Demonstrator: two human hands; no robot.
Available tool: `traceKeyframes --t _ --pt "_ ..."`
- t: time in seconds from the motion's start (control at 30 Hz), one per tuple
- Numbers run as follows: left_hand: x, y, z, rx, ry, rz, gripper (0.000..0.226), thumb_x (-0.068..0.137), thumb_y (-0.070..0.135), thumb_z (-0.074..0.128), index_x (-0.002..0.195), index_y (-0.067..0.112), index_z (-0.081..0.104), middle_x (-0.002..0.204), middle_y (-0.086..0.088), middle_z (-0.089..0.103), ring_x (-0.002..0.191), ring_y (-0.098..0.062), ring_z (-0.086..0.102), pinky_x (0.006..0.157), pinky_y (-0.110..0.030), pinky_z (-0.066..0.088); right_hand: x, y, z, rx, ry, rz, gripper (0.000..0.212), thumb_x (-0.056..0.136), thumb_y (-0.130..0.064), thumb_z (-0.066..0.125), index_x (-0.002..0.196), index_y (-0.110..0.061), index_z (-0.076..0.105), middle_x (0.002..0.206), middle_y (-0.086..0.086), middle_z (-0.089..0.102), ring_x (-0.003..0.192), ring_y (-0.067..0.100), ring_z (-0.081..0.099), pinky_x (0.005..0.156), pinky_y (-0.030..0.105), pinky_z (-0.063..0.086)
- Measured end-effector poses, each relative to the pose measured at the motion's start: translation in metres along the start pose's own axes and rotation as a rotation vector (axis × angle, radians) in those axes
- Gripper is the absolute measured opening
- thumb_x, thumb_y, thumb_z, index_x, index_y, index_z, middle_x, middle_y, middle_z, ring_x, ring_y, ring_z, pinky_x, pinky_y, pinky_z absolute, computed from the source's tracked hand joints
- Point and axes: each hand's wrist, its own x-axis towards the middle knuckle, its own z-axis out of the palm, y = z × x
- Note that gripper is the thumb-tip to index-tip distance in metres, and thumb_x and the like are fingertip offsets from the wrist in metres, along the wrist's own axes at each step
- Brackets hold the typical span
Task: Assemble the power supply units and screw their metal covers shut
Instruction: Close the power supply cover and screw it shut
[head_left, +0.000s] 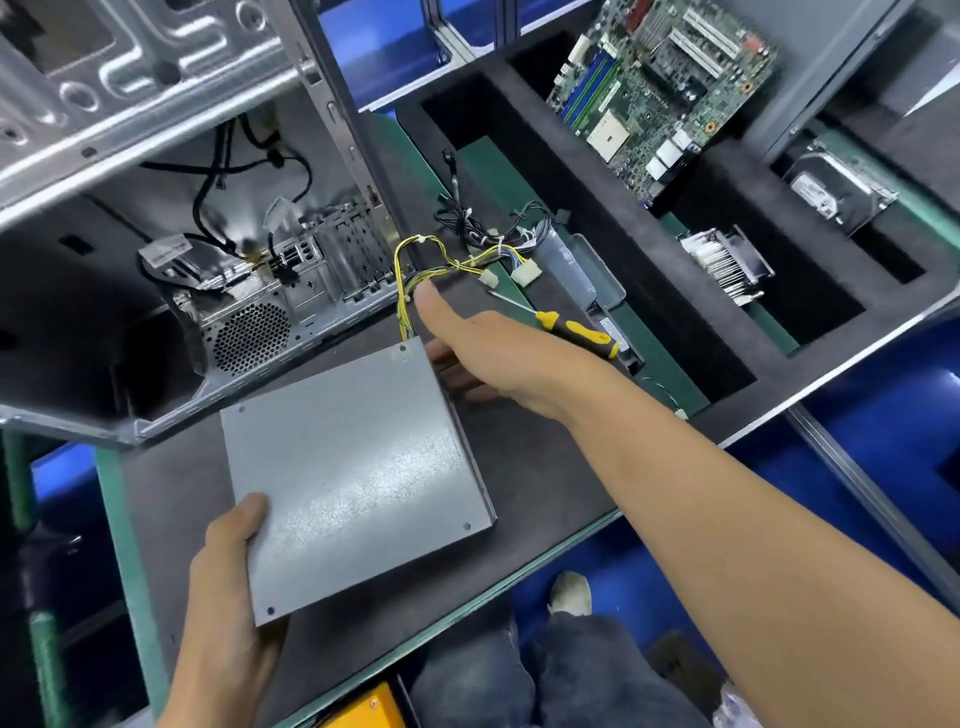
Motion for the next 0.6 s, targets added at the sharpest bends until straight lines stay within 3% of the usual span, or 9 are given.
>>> traceKeyframes --t 0.1,0.13,0.2,0.23,0.27,0.33,0.4,0.47,0.6 --pt "0.000 0.000 0.001 0.009 0.019 0.013 0.038 0.067 0.055 0.062 0.092 0.033 0.080 0.100 0.000 0.076 0.080 -0.014 0.072 0.081 -0.040 0.047 -0.013 -0.009 0.003 -0.057 -0.066 0.017 0.116 0.061 -0.101 0.026 0.140 -0.020 0.055 0.144 -0.007 0.052 0.134 0.019 0.045 0.112 0.045 0.034" --pt "0.000 0.000 0.002 0.012 0.023 0.017 0.036 0.068 0.055 0.061 0.091 0.034 0.080 0.098 0.000 0.076 0.078 -0.013 0.072 0.080 -0.040 0.047 -0.018 -0.010 0.005 -0.109 -0.068 0.002 0.113 0.063 -0.100 0.030 0.139 -0.020 0.055 0.141 -0.010 0.053 0.133 0.018 0.045 0.109 0.043 0.034" --pt "0.002 0.001 0.002 0.006 0.025 0.022 0.035 0.071 0.055 0.060 0.091 0.034 0.080 0.096 0.002 0.075 0.076 -0.013 0.071 0.078 -0.040 0.046 -0.024 -0.009 0.011 -0.205 -0.007 -0.044 0.083 0.074 -0.091 0.038 0.106 -0.019 0.065 0.104 -0.008 0.060 0.100 0.013 0.057 0.082 0.034 0.041" --pt "0.003 0.001 0.003 -0.003 0.026 0.027 0.035 0.073 0.055 0.061 0.094 0.034 0.079 0.099 0.002 0.076 0.077 -0.014 0.072 0.078 -0.040 0.047 -0.026 -0.010 0.017 -0.250 0.047 -0.064 0.070 0.081 -0.086 0.039 0.086 -0.019 0.059 0.086 -0.006 0.055 0.079 0.011 0.054 0.067 0.032 0.038" --pt "0.004 0.002 0.004 -0.014 0.025 0.035 0.036 0.075 0.056 0.062 0.098 0.035 0.079 0.103 0.002 0.076 0.081 -0.015 0.073 0.078 -0.040 0.049 -0.028 -0.011 0.022 -0.284 0.087 -0.081 0.063 0.086 -0.081 0.036 0.081 -0.020 0.054 0.080 -0.004 0.052 0.069 0.011 0.050 0.059 0.031 0.033" --pt "0.005 0.003 0.006 -0.037 0.024 0.042 0.037 0.078 0.059 0.063 0.104 0.036 0.077 0.110 0.000 0.075 0.089 -0.016 0.074 0.078 -0.041 0.051 -0.029 -0.014 0.032 -0.336 0.095 -0.115 0.058 0.099 -0.065 0.026 0.114 -0.021 0.060 0.100 0.007 0.056 0.086 0.017 0.054 0.064 0.031 0.034" --pt "0.006 0.004 0.008 -0.053 0.023 0.035 0.035 0.078 0.061 0.064 0.104 0.040 0.076 0.112 0.000 0.075 0.094 -0.018 0.074 0.078 -0.041 0.052 -0.030 -0.018 0.039 -0.318 0.093 -0.107 0.049 0.108 -0.042 0.018 0.148 -0.024 0.039 0.128 0.019 0.050 0.118 0.034 0.046 0.079 0.037 0.034" --pt "0.007 0.004 0.009 -0.063 0.034 0.017 0.033 0.076 0.063 0.065 0.099 0.042 0.077 0.109 0.001 0.076 0.091 -0.019 0.075 0.075 -0.041 0.053 -0.029 -0.020 0.044 -0.266 0.120 -0.062 0.048 0.109 -0.032 0.017 0.152 -0.019 0.033 0.138 0.022 0.045 0.129 0.040 0.038 0.089 0.041 0.035" --pt "0.010 0.005 0.007 -0.029 0.048 -0.001 0.027 0.077 0.064 0.061 0.089 0.045 0.076 0.100 0.002 0.077 0.082 -0.018 0.075 0.064 -0.036 0.053 -0.027 -0.022 0.055 -0.237 0.191 -0.029 0.058 0.106 -0.049 0.019 0.139 -0.009 0.046 0.134 0.019 0.049 0.128 0.034 0.038 0.089 0.038 0.032"
